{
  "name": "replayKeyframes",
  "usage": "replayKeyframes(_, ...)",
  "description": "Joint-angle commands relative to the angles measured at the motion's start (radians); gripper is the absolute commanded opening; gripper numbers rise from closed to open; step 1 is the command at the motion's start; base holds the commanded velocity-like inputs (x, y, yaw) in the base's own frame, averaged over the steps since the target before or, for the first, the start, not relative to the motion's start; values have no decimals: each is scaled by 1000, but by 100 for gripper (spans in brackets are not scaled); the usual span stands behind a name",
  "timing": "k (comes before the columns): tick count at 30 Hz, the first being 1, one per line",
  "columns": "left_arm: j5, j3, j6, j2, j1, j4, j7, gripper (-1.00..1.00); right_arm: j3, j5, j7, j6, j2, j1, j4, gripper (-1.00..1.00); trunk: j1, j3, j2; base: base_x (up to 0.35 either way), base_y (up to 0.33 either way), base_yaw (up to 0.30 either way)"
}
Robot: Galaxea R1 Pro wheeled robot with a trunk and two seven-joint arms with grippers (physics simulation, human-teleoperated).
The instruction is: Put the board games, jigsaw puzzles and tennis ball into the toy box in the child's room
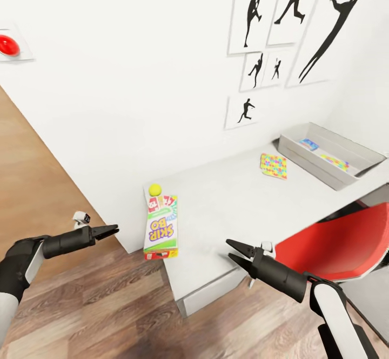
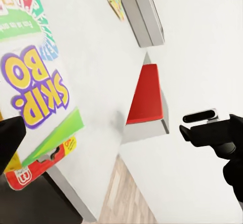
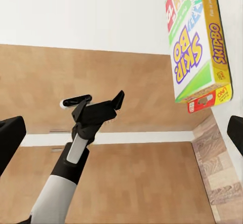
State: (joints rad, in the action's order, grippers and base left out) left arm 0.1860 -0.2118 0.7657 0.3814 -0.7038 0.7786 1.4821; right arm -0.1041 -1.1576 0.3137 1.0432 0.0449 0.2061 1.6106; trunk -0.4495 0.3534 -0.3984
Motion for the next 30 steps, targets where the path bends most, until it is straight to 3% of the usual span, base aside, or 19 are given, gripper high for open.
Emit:
replayKeyframes(1, 1, 0, 11, 0, 0, 0, 3, 100, -1, 11, 10, 4, 0, 1, 0, 100, -1, 0, -2, 0, 175, -180)
replayKeyframes(16, 1, -1, 10, 2, 0, -1, 3, 100, -2, 18, 0, 4, 2, 1, -2, 100, -1, -10, -2, 0, 111, -96)
replayKeyframes(20, 1, -3, 9, 4, 0, -1, 3, 100, -2, 52, -26, 4, 3, 1, -3, 100, -1, -10, -2, 0, 32, -4)
replayKeyframes(23, 1, -4, 9, 4, 0, -1, 3, 100, -10, 101, -53, 4, 6, 2, -3, 100, -1, -10, -2, 0, 8, -1)
replayKeyframes(30, 1, -3, 1, 4, 0, -1, 3, 100, -15, 111, -65, 4, 94, 1, -4, 100, -1, -10, -2, 0, 1, 0)
